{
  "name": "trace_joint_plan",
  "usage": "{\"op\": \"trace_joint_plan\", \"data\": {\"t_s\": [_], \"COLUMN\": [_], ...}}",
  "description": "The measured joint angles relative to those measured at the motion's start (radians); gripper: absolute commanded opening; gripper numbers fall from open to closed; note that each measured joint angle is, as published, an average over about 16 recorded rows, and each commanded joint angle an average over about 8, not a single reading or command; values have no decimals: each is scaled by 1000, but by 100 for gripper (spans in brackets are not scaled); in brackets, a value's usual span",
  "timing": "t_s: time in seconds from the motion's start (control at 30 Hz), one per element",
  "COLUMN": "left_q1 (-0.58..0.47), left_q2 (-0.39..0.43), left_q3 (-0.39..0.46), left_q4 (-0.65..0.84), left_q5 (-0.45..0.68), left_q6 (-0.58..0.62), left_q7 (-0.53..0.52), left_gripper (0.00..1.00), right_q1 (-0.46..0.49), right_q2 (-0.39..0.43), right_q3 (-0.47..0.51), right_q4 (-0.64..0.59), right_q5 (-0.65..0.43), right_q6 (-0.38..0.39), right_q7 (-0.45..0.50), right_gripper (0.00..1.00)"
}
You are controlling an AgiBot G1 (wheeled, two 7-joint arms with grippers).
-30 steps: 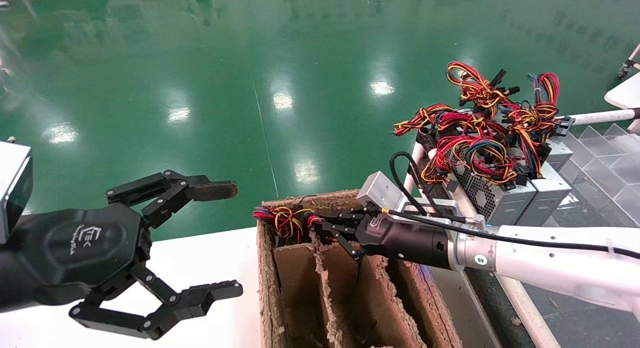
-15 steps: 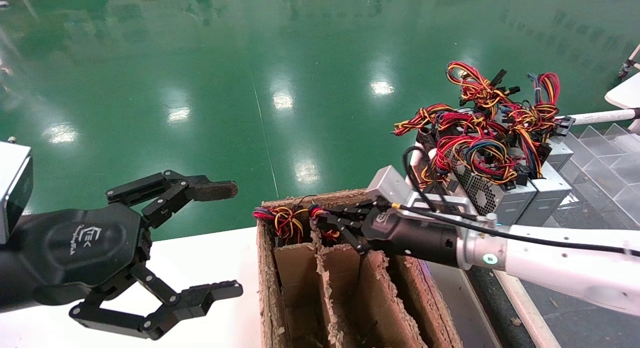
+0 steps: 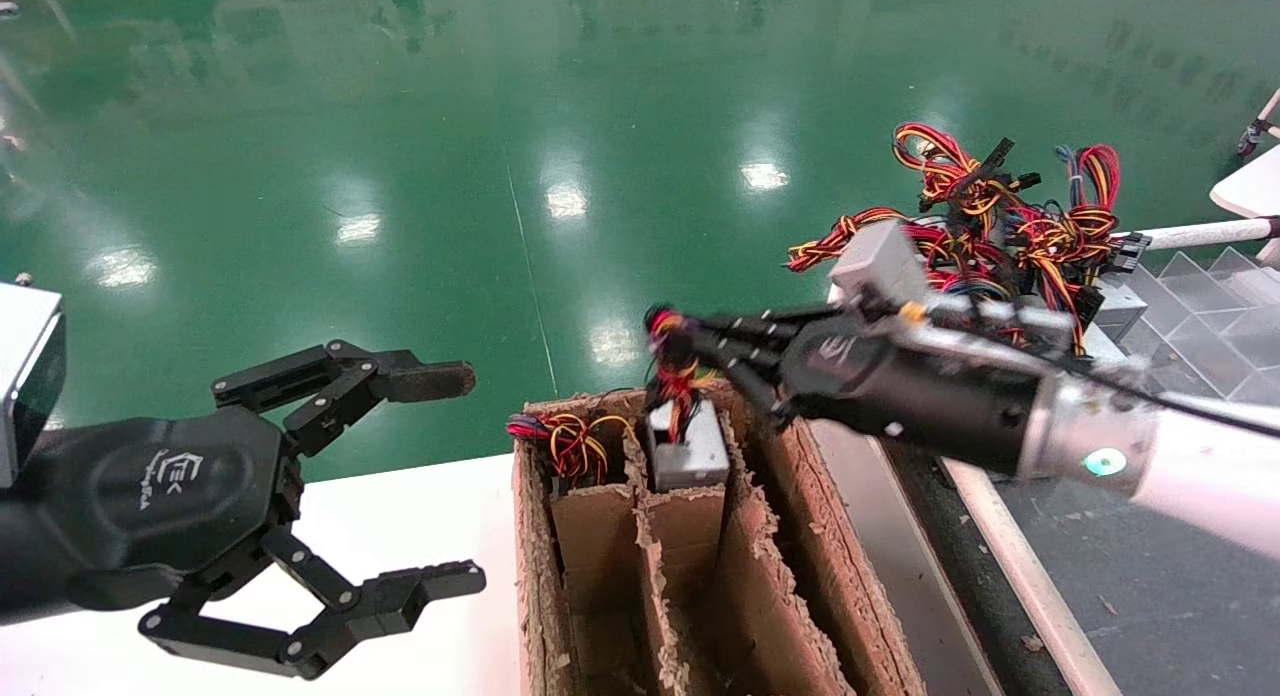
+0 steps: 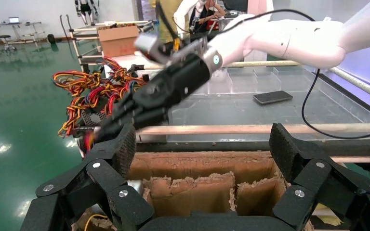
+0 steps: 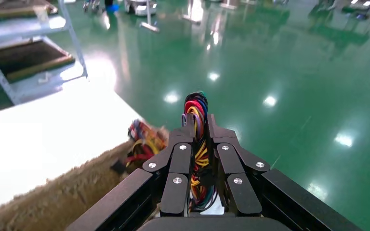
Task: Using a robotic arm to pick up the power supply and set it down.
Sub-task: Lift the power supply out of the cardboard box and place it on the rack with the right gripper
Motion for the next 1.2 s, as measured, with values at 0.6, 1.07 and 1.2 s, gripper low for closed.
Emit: {"op": "trace_joint_plan", "data": {"t_s": [0.6,1.07,1.2], "left_q1": [0,0,0], "left_q2": [0,0,0], "left_q3": [0,0,0], "left_q4": [0,0,0], "left_q5": [0,0,0], "left_q6": [0,0,0], "left_q7": [0,0,0], "left_gripper": [100,100,100], "right_q1": [214,465,517], "right_q2": [76,115,145], "right_q3": [126,158,163], "right_q4": [-140,-457,-560], "right_q5": [126,99,87], "right_q6": [-53,-90,-108], "right_q7": [-11,-130,-175], "right_gripper": [0,0,0]}}
